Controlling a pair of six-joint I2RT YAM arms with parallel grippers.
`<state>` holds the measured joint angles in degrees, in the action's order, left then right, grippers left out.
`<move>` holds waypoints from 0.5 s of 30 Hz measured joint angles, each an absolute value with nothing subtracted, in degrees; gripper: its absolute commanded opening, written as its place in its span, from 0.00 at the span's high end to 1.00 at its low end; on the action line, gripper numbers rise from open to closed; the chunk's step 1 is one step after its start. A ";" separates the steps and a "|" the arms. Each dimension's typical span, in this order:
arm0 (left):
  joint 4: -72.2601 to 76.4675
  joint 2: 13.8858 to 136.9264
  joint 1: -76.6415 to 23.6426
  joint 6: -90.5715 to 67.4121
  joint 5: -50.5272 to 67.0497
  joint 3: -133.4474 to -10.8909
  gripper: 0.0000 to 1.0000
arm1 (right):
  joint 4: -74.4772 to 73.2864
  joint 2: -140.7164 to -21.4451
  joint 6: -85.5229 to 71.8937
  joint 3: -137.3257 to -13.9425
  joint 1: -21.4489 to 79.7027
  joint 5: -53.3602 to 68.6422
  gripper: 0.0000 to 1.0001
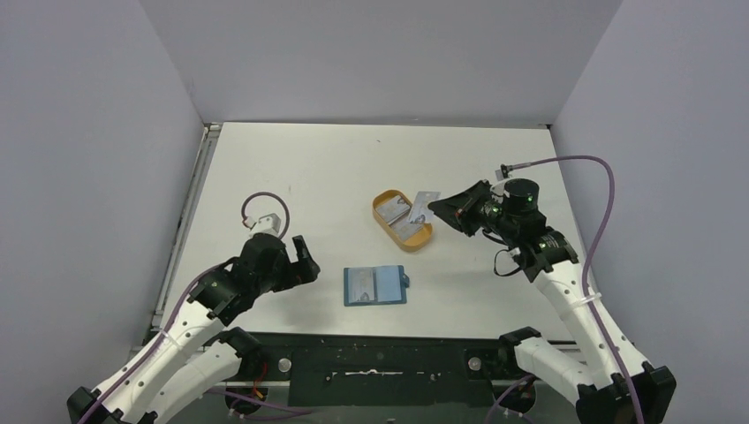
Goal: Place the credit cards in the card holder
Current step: Pick up the credit card from the storage box.
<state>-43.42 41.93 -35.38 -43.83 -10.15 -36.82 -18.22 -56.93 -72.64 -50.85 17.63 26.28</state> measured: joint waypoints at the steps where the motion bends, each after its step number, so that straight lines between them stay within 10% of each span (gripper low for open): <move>1: -42.50 41.10 -35.18 -44.56 -10.26 -36.60 0.03 | -19.62 -55.22 -72.47 -50.59 17.61 27.88 1.00; 15: -32.71 50.50 -43.62 -43.40 -2.35 -38.13 0.03 | -48.27 -45.17 -39.68 -55.33 20.43 23.68 1.00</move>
<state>-32.71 50.50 -43.62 -43.40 -2.35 -38.13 -48.27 -45.17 -39.68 -55.33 20.43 23.68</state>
